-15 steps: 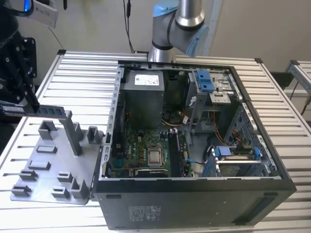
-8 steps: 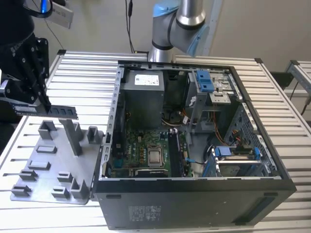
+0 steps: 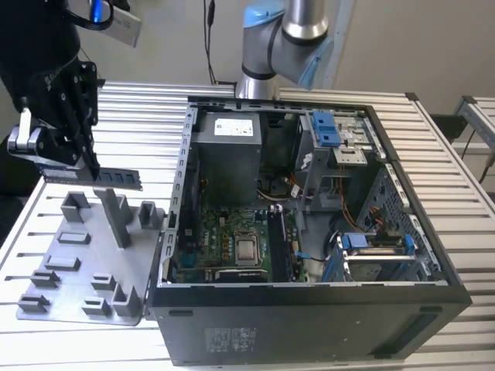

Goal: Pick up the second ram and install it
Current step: 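Pick up the second ram and move it above second insertion slot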

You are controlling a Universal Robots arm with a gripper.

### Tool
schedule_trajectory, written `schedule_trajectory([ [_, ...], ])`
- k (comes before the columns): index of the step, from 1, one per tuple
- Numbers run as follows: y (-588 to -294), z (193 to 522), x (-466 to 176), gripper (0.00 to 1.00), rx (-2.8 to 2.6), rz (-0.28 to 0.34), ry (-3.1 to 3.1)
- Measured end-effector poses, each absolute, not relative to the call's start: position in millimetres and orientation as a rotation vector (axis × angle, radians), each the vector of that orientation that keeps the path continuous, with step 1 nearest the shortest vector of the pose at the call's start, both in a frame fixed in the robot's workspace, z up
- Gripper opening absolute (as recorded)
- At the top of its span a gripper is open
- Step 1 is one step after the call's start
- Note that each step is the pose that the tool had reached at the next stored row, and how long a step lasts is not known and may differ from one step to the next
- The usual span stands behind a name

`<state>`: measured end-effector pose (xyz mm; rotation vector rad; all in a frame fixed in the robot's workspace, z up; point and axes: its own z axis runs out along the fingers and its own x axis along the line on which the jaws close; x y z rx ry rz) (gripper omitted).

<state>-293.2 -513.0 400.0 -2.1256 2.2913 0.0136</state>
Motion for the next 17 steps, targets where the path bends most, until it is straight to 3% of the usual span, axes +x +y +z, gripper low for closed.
schedule_trajectory([
  [17,-513.0,400.0,-247.8,0.14,-2.127,0.017,2.293],
])
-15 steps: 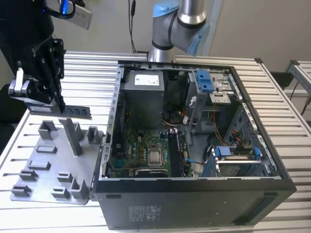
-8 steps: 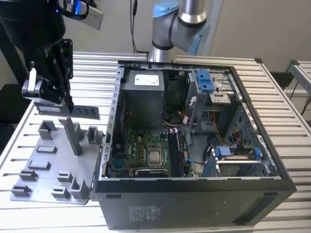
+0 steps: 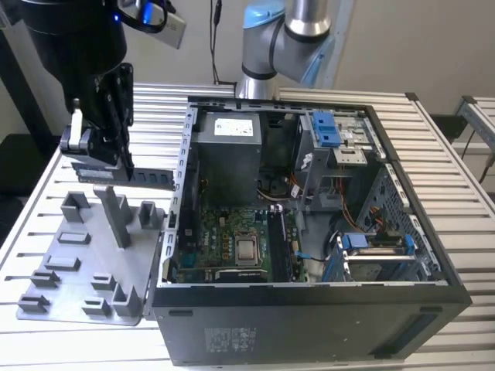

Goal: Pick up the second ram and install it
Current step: 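Pick up the second ram and move it above second insertion slot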

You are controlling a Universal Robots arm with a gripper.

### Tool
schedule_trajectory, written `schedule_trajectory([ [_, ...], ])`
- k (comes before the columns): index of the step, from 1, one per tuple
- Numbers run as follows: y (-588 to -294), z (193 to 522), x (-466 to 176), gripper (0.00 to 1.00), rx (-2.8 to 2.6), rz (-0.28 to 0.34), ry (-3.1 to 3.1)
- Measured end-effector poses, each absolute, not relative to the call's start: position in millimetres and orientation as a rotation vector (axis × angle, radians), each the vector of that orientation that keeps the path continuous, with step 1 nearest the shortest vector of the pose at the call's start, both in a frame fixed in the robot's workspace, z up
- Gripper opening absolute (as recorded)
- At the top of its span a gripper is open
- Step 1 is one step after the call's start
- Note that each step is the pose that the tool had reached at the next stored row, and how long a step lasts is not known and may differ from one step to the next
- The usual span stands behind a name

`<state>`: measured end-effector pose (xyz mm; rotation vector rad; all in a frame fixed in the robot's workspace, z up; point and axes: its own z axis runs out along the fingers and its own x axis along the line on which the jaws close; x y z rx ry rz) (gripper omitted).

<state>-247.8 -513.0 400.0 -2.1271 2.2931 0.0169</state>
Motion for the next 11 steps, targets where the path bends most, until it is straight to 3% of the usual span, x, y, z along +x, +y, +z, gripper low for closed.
schedule_trajectory([
  [11,-513.0,400.1,-219.4,0.14,-2.128,0.019,2.294],
])
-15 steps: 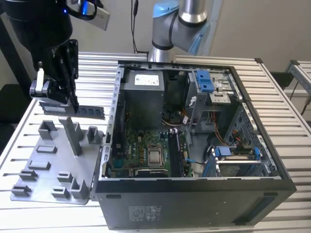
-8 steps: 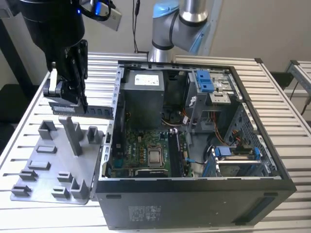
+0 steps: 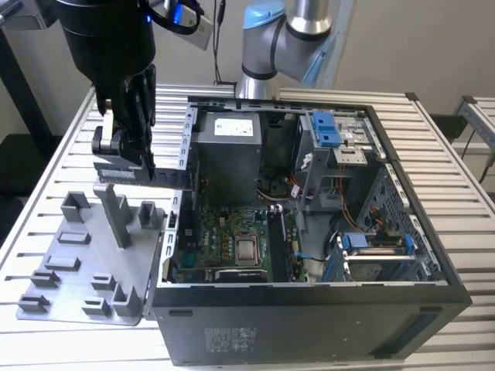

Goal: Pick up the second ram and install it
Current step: 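Pick up the second ram and move it above second insertion slot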

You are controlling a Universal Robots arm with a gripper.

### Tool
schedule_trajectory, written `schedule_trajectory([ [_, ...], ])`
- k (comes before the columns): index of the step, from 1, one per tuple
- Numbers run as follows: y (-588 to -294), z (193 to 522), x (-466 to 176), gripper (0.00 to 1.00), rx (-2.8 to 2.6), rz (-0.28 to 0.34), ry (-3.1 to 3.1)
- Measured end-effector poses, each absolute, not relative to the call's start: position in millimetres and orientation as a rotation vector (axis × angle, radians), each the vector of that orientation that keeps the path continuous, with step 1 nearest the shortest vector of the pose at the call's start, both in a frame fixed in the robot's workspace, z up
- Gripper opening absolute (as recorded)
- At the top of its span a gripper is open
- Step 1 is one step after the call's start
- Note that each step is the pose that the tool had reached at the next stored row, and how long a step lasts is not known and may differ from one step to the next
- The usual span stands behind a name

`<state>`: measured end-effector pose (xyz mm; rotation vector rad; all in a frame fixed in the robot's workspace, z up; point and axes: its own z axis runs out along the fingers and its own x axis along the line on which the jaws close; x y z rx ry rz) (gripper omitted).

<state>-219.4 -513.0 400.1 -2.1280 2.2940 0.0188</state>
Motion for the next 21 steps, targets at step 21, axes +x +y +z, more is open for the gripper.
schedule_trajectory([
  [21,-513.0,400.0,-167.5,0.14,-2.129,0.022,2.295],
])
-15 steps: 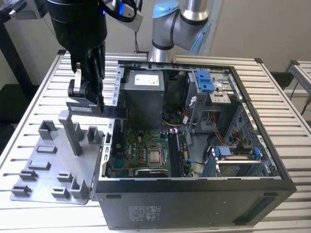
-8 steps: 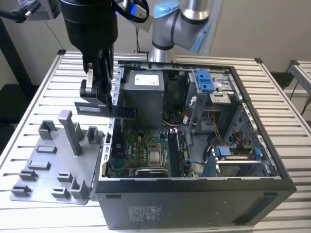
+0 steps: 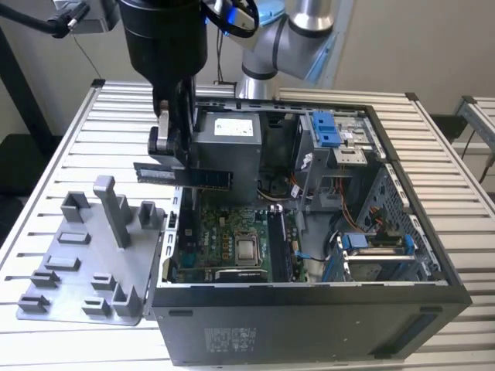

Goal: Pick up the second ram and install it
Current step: 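Pick up the second ram and move it above second insertion slot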

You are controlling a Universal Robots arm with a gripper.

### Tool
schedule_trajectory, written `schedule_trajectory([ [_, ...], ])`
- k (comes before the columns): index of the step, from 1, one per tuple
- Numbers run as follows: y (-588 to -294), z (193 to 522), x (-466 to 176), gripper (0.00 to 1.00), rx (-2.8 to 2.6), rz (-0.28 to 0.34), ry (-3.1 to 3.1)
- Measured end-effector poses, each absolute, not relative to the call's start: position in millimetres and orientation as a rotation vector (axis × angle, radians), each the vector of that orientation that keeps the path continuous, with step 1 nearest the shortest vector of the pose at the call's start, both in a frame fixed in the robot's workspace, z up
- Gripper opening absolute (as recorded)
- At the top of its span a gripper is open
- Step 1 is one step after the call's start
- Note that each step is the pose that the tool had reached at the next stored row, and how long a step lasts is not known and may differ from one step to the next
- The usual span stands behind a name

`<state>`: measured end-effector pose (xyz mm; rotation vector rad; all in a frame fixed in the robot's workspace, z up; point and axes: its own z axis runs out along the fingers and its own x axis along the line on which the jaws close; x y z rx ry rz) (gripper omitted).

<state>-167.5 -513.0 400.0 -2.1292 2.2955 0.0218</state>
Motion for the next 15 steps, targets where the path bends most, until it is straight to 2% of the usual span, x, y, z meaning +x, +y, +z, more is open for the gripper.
schedule_trajectory([
  [15,-513.0,400.1,-128.3,0.14,-2.13,0.024,2.297],
])
